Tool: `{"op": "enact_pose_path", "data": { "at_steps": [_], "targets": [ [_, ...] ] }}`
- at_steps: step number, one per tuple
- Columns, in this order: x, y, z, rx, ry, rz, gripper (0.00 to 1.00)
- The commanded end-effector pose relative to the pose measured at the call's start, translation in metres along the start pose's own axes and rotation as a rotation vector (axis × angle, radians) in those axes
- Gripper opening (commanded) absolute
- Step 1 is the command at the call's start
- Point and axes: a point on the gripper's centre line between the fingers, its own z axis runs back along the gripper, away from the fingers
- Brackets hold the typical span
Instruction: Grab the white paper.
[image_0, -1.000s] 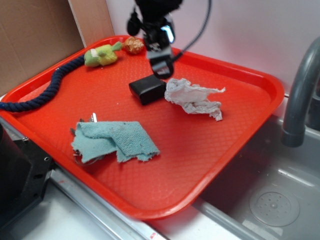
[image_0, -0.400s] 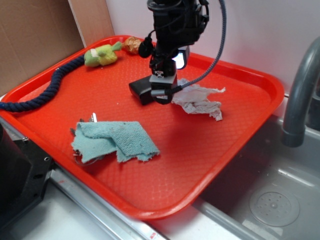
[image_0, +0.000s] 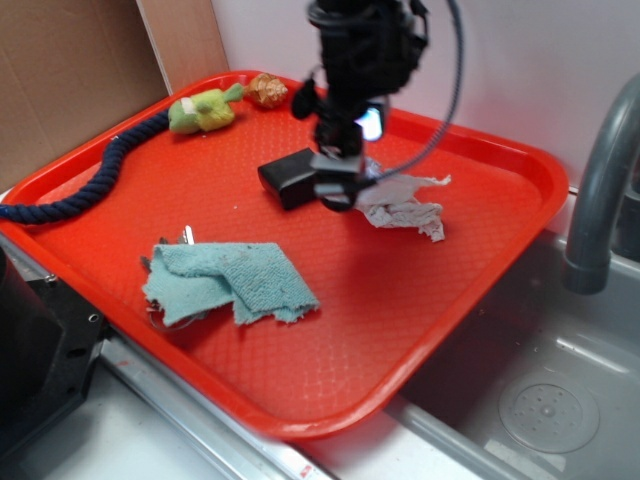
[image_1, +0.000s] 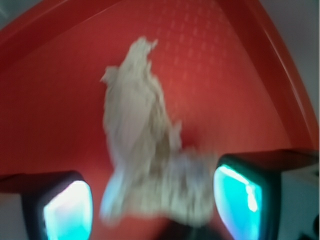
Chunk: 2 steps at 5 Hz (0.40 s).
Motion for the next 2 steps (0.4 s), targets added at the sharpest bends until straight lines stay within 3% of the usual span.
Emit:
{"op": "enact_pose_path", "data": {
  "at_steps": [1,2],
  "targets": [
    [0.0326,-0.0111,-0.0236,-0.046,0.046,-0.069,0.05],
    [0.0248,-0.0115,-0.0143,-0.03,0.024,-0.032,0.0]
  ]
}}
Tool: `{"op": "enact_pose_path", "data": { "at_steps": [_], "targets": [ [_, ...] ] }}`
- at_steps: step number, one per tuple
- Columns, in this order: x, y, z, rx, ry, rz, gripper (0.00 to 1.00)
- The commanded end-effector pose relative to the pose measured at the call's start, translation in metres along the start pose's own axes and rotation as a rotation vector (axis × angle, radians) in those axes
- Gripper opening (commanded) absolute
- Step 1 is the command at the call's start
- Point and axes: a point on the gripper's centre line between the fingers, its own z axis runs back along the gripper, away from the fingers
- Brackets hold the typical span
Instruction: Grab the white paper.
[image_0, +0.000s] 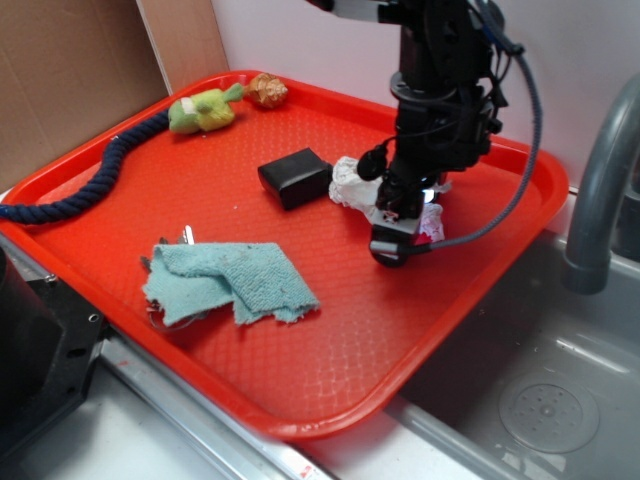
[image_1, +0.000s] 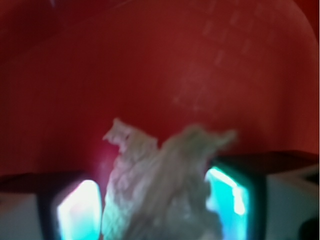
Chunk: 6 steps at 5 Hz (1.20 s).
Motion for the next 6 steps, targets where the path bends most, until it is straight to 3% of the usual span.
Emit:
{"op": "enact_pose_path", "data": {
  "at_steps": [1,2,3,4,5,6],
  "targets": [
    [-0.019,-0.014,0.03,0.056,-0.055,0.091,0.0],
    [-0.061,-0.029,0.041,0.013,-0.047,0.284,0.0],
    [-0.117,-0.049,0.078,-0.049,0.007,0.53,0.0],
    [-0.143,-0.071,0.108,-0.109,-0.02,0.776,0.0],
    [-0.16,-0.084,0.135,-0.115,0.035,1.028,0.0],
    [-0.168,-0.077,0.16,-0.056,0.025,1.226,0.0]
  ]
}}
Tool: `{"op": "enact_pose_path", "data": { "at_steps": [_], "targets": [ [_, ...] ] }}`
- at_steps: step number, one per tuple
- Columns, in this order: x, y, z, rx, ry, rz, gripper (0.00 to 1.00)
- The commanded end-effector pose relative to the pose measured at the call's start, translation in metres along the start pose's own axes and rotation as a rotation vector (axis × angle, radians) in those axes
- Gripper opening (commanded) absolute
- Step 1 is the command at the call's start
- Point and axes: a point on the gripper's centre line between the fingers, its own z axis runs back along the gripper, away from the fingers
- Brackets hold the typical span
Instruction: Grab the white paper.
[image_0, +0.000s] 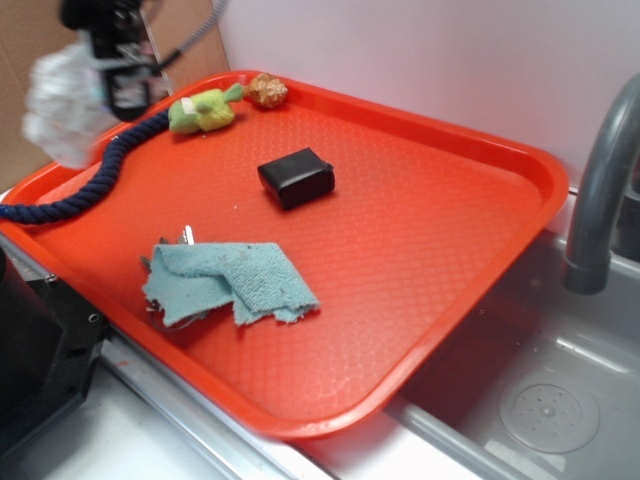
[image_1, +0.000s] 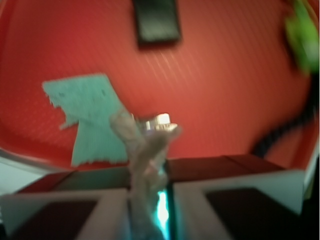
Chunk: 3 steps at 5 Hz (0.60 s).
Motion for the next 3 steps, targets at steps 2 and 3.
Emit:
{"op": "enact_pose_path", "data": {
  "at_steps": [2,3],
  "targets": [
    [0.009,0.008,0.076,0.139,-0.137,0.279,0.0],
    [0.014,0.016,0.081,0.185,-0.146,0.291,0.0]
  ]
}}
